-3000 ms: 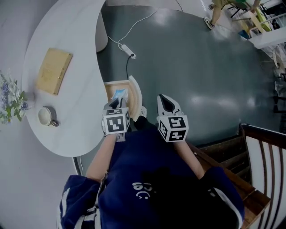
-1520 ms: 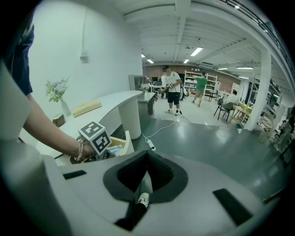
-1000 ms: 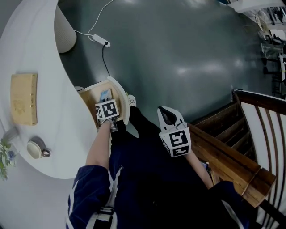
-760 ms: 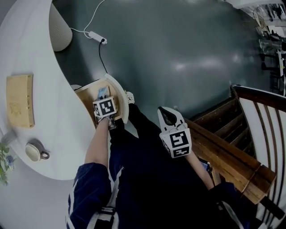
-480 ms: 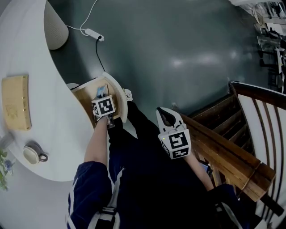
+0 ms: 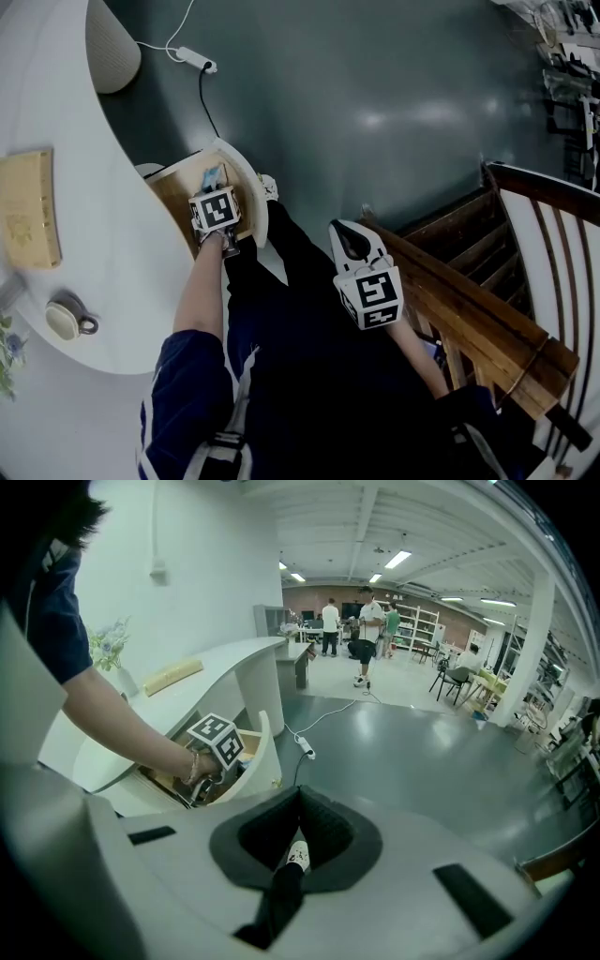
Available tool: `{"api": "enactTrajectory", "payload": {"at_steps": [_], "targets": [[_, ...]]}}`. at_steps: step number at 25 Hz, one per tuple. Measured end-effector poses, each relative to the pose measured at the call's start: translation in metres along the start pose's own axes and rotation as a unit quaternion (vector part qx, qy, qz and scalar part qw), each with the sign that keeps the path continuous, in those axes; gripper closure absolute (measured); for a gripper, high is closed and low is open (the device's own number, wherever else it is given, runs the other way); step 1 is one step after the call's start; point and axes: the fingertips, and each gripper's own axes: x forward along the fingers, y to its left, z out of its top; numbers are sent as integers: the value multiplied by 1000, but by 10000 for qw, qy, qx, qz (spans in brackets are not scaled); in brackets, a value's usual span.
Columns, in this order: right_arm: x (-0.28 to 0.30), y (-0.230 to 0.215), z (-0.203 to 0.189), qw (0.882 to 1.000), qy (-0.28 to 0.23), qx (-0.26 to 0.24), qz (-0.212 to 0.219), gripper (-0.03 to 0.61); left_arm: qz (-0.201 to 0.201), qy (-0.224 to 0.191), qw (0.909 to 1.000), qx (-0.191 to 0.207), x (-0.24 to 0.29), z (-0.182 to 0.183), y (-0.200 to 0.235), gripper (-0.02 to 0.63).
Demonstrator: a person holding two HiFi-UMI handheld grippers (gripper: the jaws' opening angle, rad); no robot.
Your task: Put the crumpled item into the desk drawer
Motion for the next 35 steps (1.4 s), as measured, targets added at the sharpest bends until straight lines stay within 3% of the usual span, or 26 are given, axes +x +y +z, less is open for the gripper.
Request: {"api": "enactTrajectory", "payload": {"at_steps": [5, 15, 27, 35], "targets": [[-1, 1, 1, 10000, -73, -3, 14, 571, 18, -64, 9999, 91, -1, 2, -1, 557], [-2, 5, 5, 9998, -163, 51, 130, 571, 43, -165, 9996, 229, -23, 17, -9, 460], [-4, 5, 28, 9976, -606, 169, 282, 571, -328, -621, 9968, 370, -72, 36, -38, 453], [-4, 0, 40, 9949, -865, 318, 402, 571, -340, -1002, 9908, 838, -102, 48, -62, 453]]}}
